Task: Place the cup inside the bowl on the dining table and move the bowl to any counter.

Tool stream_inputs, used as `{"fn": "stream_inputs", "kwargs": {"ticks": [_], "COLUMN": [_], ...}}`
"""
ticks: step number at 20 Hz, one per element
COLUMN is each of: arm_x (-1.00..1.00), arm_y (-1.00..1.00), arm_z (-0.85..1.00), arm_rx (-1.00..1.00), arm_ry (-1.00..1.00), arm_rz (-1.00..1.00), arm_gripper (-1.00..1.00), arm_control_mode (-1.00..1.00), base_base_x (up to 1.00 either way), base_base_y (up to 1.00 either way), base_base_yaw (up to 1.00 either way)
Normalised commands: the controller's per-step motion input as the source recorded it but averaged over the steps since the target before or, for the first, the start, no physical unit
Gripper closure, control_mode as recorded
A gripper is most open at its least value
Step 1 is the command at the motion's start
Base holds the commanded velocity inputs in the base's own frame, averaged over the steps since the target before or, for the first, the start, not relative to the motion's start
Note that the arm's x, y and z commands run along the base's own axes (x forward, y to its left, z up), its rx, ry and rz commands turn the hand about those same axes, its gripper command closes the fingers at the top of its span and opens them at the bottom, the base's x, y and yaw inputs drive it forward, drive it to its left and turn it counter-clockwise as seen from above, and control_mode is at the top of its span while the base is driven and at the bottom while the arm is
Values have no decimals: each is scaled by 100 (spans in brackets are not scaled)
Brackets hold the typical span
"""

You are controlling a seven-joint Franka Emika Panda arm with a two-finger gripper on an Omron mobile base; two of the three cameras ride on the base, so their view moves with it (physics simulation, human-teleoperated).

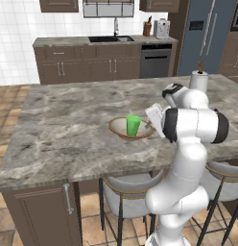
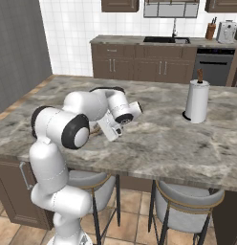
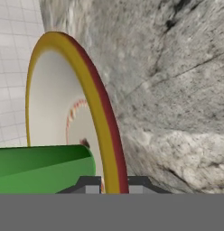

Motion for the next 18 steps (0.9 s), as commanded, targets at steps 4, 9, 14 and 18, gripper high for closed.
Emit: {"fn": "stream_inputs", "kwargs": {"ticks": [4,9,14,18], "arm_x": [-27,-21,-27,-38], "arm_y": [0,0,0,0], "arm_z": [6,14,13,8], "arm_rx": [-1,-1,-1,0], "arm_ry": [0,0,0,0], "arm_rz": [0,0,0,0], "arm_gripper": [100,100,100,100], "arm_control_mode": [-100,-100,-100,-100], "base_base_x": [0,0,0,0], "base_base_y": [0,0,0,0], "base_base_yaw": [0,0,0,0]}}
